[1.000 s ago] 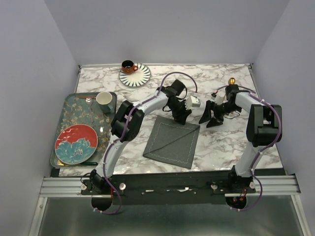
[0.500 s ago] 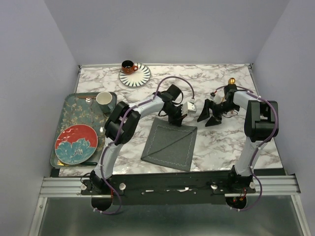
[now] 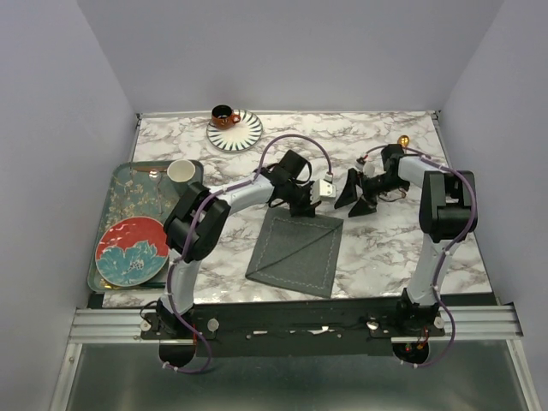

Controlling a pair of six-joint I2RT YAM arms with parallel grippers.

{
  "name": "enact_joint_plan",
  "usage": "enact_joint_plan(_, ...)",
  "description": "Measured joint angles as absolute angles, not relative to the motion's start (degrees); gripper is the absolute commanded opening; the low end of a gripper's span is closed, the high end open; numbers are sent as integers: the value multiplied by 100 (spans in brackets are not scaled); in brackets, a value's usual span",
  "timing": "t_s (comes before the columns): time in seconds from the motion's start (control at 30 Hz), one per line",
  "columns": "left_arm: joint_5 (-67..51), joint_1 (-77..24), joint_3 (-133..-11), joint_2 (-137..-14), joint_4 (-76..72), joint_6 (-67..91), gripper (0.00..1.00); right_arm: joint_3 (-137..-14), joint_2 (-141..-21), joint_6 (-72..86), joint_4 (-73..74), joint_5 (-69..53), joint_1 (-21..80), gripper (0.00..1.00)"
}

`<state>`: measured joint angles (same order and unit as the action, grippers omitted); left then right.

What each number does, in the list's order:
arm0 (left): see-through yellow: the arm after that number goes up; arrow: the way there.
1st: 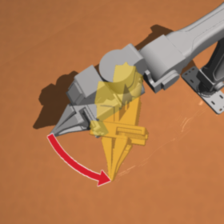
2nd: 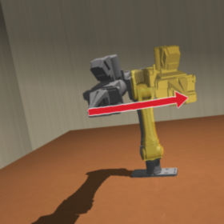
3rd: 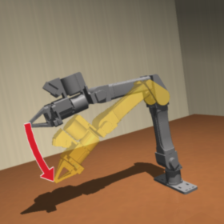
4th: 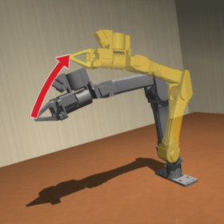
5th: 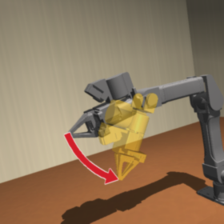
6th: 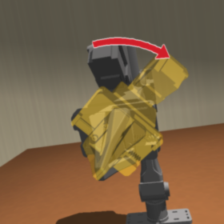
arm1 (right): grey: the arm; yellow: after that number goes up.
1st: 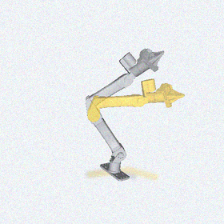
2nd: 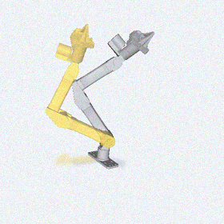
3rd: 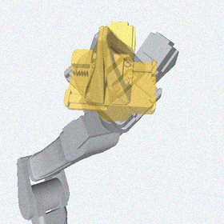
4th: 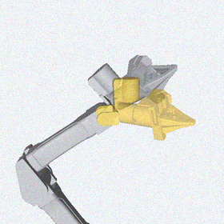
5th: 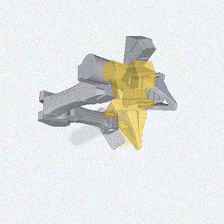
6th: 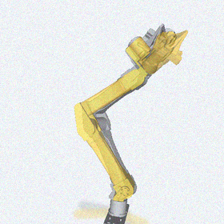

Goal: Fold the napkin into a case and place the utensils inside
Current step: Pick up the upper triangle-folded napkin from the center of the board.

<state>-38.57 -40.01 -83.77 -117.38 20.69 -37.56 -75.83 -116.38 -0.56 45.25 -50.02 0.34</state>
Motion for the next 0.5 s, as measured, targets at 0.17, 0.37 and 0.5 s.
enact_joint_plan(0.17,-3874,-4001,-8134,-11609,1835,-3837,0,-7662,-11745,-285,4523,-5210,224,91)
enact_joint_plan(0.37,-3927,-4001,-8073,-11570,1715,-3874,0,-7679,-11867,-895,4694,-5568,333,83)
enact_joint_plan(0.5,-3938,-4001,-8073,-11570,1682,-3887,0,-7679,-11942,-1385,4969,-5743,340,79)
